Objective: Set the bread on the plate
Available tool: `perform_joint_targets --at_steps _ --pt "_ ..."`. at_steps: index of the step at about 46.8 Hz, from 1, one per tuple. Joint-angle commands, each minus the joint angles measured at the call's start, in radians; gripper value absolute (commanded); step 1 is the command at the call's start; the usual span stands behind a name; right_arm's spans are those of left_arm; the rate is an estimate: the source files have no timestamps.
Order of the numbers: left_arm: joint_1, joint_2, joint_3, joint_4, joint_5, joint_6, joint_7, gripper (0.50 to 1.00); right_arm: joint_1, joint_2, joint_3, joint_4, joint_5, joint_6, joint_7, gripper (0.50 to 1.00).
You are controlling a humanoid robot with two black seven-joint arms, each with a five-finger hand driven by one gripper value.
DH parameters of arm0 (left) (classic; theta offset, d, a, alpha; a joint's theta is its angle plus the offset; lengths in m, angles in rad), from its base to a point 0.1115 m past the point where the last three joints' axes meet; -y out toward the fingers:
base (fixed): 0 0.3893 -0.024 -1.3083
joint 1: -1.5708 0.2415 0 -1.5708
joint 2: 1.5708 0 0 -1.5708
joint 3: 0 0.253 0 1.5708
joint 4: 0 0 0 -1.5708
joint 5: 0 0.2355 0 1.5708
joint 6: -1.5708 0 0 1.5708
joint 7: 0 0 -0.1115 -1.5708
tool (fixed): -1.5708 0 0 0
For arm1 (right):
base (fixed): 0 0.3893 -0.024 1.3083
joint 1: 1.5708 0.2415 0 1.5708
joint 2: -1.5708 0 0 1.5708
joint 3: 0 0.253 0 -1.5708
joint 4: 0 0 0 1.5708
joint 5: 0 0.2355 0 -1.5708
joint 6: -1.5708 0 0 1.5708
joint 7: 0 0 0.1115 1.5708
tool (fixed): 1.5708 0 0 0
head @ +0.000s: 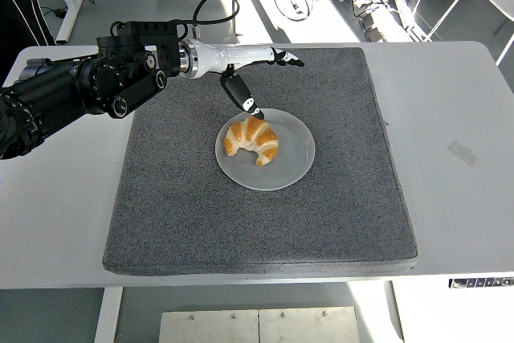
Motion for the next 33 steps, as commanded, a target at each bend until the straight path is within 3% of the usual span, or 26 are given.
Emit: perform_joint_targets --at_steps 1,9,19,27,33 --pt "-0.038 0.0 -0.015 0.001 -0.026 0.0 0.002 0.98 0.0 0.0 0.001 -0.001 0.0 -0.001 0.0 1.0" --pt "-0.099 0.0 -0.02 0.017 -0.103 0.002 0.005 0.98 0.001 0.0 0.001 -0.001 0.0 -0.001 0.0 1.0" --pt "-0.1 0.0 -0.023 0.122 -0.215 0.0 0.013 0.98 0.003 0.0 -0.004 -0.001 0.0 -0.003 0.0 1.0" --pt "-0.074 0.0 -0.047 0.216 -0.34 0.0 0.125 0.983 0.003 0.0 -0.007 -0.001 0.0 -0.003 0.0 1.0" --pt "-0.052 0.0 -0.089 0.311 -0.423 0.002 0.177 0.984 0.003 0.0 -0.002 -0.003 0.0 -0.003 0.0 1.0"
